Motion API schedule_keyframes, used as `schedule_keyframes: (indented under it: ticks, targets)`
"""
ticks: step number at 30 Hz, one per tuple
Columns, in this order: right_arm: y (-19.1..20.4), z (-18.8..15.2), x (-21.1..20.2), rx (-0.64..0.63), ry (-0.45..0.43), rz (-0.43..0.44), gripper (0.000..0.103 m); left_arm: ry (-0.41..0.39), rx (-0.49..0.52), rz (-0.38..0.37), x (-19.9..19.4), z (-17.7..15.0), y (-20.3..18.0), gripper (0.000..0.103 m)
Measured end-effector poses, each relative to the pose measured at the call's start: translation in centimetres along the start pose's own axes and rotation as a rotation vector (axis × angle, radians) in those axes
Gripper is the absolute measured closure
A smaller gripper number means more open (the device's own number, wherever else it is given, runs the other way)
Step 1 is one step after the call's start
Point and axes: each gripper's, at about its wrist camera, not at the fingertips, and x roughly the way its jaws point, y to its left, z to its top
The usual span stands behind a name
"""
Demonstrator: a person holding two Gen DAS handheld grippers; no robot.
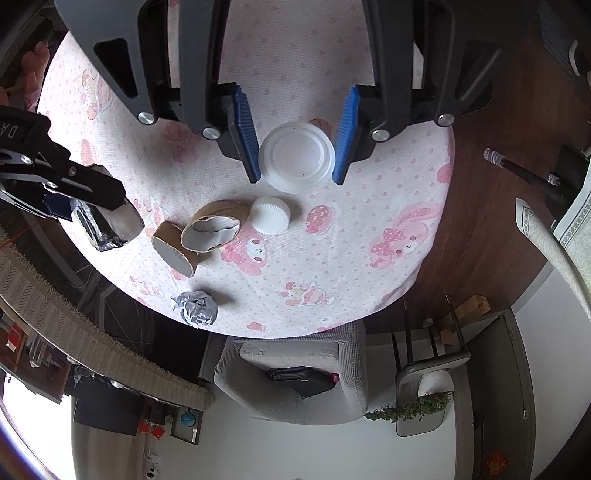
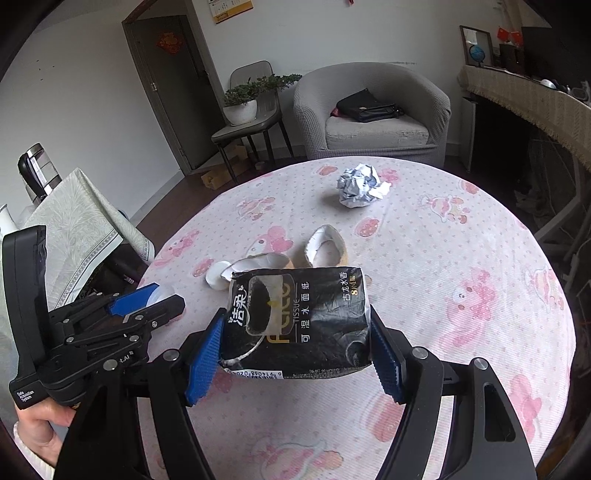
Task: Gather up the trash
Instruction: 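Grasp the white plastic lid with the left tool while the right tool grasps the black tissue pack, then carry the lid and the tissue pack over the green bin with both tools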
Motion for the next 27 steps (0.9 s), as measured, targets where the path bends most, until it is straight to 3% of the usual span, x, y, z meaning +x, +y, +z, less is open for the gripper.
schedule_keyframes:
  ticks: [3,12,27]
  targets:
    - [1.4,0.4,0.3,-0.018,-0.003,0.011,0.031,-0.005,-0.035,-0.030,-0.6,0.0,1.4,0.061]
    - [5.2,1.2,1.7,-0.064,0.007,0.037,0.031,-0.025,-0.081,0.002,-2.3,-0.5,6.1,0.061]
    - [11.8,2.1,4.1,-0.122,0.012,0.109,0.031,-0.009,-0.074,0.081,-3.3,-3.2,11.9,0.061]
